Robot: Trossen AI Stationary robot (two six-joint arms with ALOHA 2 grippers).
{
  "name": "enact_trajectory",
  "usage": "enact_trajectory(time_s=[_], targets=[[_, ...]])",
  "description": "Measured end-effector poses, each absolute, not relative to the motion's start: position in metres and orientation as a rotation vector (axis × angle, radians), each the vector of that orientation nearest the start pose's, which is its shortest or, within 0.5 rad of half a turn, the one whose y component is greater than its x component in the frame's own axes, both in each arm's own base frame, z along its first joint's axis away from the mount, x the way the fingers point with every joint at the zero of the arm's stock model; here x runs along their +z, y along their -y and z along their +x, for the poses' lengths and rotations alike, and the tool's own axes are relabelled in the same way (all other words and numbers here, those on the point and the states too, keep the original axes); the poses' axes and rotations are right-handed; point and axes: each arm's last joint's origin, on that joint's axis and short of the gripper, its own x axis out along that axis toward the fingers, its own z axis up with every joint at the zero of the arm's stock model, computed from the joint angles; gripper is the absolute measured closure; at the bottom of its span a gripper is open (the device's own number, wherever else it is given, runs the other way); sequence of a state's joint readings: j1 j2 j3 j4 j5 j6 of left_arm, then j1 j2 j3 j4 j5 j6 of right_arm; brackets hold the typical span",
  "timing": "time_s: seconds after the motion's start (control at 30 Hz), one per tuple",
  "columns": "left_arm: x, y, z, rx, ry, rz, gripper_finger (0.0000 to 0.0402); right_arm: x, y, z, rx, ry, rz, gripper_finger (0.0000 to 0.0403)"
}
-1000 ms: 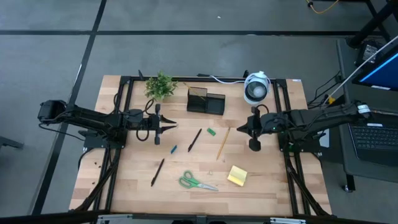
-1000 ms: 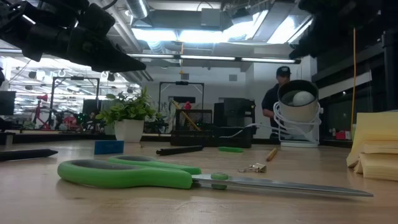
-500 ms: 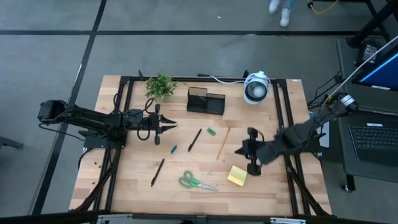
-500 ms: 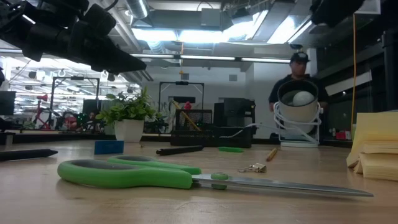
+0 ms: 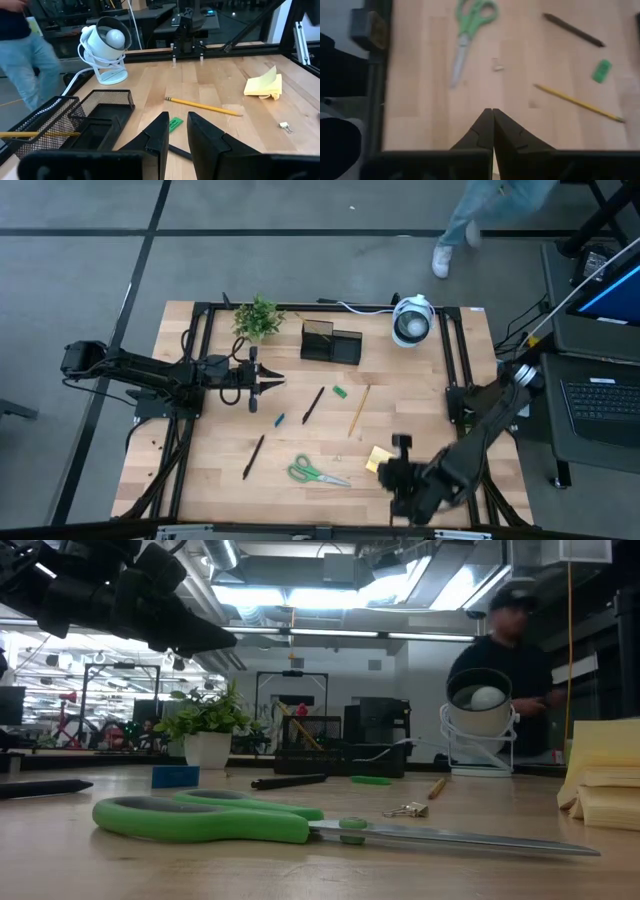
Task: Pick and place office supplies into organizer
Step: Put the yellow sticky notes into the black organizer
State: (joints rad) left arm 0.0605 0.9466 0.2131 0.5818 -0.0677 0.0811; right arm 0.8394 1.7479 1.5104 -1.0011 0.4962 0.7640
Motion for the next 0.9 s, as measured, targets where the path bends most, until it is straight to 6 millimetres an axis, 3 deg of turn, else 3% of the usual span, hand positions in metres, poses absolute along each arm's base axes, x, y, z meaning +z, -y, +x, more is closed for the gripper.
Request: enact_trajectory(time_s=[0.2,0.33,0.6,0.9], targets=[[0.184,-0.013,0.183,0.125,-0.148,0.041,0.0339,0.262,-0.296,0.26,-0.071,-1.015,-0.109,0.0402],[0.184,-0.013,0.183,0.127,-0.145,0.01,0.0339,0.246,-0.312,0.268,-0.145,-1.075,-0.122,0.04],[0.184,-0.013,0.183,0.131,-0.141,-0.058,0.0339,0.213,-0.325,0.276,-0.256,-1.212,-0.062,0.0398],[0.184,-0.013,0.183,0.13,-0.144,-0.032,0.0339,0.208,-0.314,0.281,-0.334,-1.287,-0.041,0.0395]])
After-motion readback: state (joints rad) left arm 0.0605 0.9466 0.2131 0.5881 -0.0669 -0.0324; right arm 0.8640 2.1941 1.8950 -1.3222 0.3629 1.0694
